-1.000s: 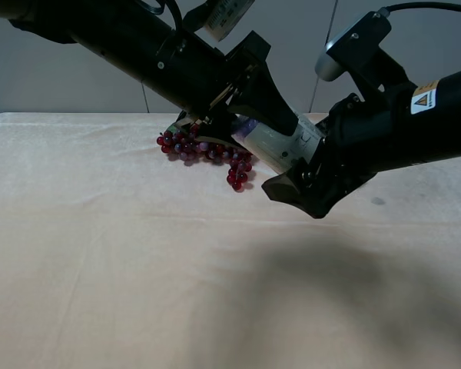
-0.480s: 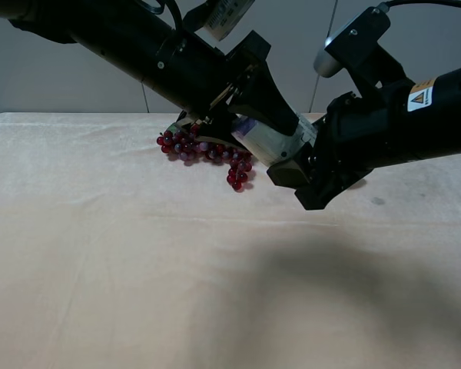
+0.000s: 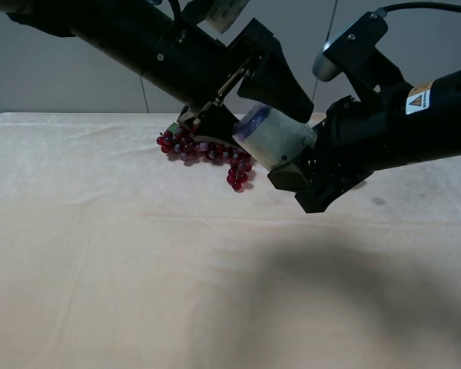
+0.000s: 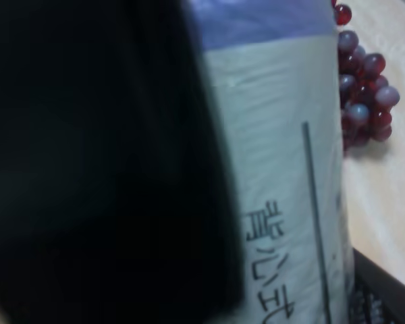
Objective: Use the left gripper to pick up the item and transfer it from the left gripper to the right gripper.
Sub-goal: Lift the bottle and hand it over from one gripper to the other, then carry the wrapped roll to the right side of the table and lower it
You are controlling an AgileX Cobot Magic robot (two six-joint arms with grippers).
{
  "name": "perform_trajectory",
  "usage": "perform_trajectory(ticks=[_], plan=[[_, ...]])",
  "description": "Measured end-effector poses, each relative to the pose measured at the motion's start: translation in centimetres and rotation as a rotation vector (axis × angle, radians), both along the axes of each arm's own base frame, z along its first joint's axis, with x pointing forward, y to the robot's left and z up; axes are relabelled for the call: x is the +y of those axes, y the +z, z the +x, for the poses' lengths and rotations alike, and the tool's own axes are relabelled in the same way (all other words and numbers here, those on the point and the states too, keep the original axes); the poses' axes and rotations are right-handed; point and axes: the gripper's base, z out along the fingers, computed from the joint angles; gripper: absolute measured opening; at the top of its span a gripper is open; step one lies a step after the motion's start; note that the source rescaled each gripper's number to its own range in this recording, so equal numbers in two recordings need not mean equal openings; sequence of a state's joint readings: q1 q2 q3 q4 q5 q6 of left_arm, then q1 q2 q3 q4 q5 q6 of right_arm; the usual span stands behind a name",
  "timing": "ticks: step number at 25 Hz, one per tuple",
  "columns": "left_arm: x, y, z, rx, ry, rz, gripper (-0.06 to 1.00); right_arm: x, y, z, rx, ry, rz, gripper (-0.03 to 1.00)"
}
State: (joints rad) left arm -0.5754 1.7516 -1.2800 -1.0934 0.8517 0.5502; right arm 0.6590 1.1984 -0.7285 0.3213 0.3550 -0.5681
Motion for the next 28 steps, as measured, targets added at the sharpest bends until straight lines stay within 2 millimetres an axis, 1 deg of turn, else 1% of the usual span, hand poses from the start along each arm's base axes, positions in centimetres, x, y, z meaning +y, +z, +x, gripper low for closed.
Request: perform_trajectory(ticks=[1, 3, 5, 8, 11, 13, 16, 20, 22, 26, 28], plan=[[0.0, 0.0, 0.0, 0.002, -0.002, -0.001, 0.88, 0.0, 0.0, 0.0, 0.004, 0.001, -0.002, 0.02], [0.0, 0.2, -0.1, -0.002, -0.003, -0.003, 0.95, 0.0, 0.0, 0.0, 0.004, 0.002, -0.003, 0.01], [0.2, 0.7, -0.2, -0.020, -0.006, -0.002, 0.98, 0.0, 0.0, 0.0, 0.004, 0.002, -0.003, 0.01], [1.4, 2.0, -0.3, -0.071, 0.007, 0.009, 1.00, 0.0, 0.0, 0.0, 0.003, 0.001, -0.002, 0.01], [3.7, 4.0, 0.0, -0.123, 0.062, 0.026, 1.00, 0.0, -0.1, 0.0, 0.006, 0.002, -0.004, 0.01], [5.5, 5.4, 0.0, -0.153, 0.104, 0.041, 1.00, 0.0, -0.1, 0.0, 0.005, 0.002, -0.004, 0.01], [8.5, 7.8, -0.7, -0.221, 0.162, 0.082, 1.00, 0.0, -0.1, 0.0, 0.005, 0.002, -0.004, 0.01], [12.4, 11.2, -3.1, -0.307, 0.242, 0.164, 1.00, 0.0, -0.1, 0.0, 0.005, 0.002, -0.004, 0.01], [14.1, 12.7, -5.0, -0.364, 0.278, 0.232, 1.00, 0.0, -0.1, 0.0, 0.005, 0.002, -0.004, 0.01], [16.9, 15.0, -8.9, -0.456, 0.366, 0.365, 1.00, 0.0, -0.1, 0.0, 0.005, 0.002, -0.004, 0.01], [18.3, 15.9, -10.9, -0.508, 0.422, 0.408, 1.00, 0.0, -0.1, 0.0, 0.006, 0.002, -0.005, 0.01]])
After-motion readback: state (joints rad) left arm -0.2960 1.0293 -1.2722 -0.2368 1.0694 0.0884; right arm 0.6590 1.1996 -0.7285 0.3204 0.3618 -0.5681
